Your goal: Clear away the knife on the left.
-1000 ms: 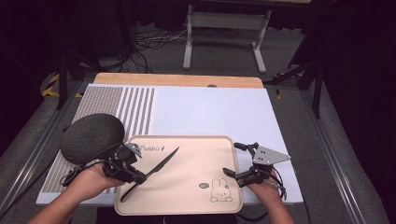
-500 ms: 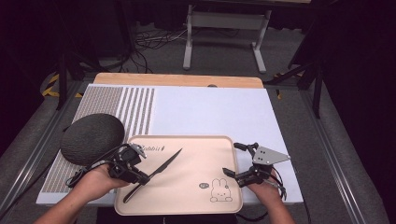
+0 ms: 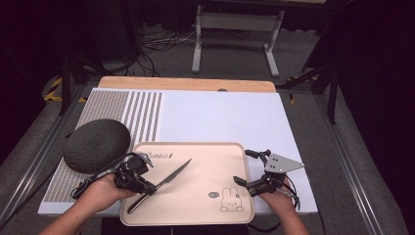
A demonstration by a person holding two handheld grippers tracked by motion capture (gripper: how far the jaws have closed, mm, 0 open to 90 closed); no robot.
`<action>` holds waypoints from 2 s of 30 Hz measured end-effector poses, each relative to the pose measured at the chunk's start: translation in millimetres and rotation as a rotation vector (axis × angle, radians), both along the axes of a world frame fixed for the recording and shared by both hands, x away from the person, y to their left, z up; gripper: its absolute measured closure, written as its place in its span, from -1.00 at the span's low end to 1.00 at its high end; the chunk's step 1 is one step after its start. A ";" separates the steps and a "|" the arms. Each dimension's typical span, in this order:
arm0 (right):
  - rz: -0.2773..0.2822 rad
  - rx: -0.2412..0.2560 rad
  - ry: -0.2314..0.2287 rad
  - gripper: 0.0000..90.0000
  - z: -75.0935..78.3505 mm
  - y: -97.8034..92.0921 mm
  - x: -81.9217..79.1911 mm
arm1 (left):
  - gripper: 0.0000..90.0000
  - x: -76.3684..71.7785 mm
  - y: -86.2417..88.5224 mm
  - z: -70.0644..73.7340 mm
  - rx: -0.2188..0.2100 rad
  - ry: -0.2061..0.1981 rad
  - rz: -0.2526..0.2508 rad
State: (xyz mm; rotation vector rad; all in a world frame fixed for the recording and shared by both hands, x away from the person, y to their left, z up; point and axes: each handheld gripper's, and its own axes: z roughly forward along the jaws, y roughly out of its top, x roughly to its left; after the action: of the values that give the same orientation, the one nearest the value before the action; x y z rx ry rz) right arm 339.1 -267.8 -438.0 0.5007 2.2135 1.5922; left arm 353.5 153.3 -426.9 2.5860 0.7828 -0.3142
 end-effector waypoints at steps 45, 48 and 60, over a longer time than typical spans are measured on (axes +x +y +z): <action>0.001 0.001 0.005 -0.92 -1.0 0.8 0.3 | 0.99 -23.5 -14.1 8.7 -0.144 -0.316 -0.364; 0.001 0.003 0.006 -0.92 -1.1 0.6 0.5 | 1.00 -21.2 -16.8 3.8 -0.130 -0.308 -0.384; 0.002 0.003 0.008 -0.91 -1.2 0.8 0.5 | 1.00 -15.6 -20.9 -10.1 -0.039 -0.278 -0.407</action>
State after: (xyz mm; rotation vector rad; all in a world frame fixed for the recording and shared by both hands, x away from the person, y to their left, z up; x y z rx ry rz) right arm 339.6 -267.0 -439.2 0.5067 2.2182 1.5973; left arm 337.9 132.5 -437.0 2.6576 0.1499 -0.0798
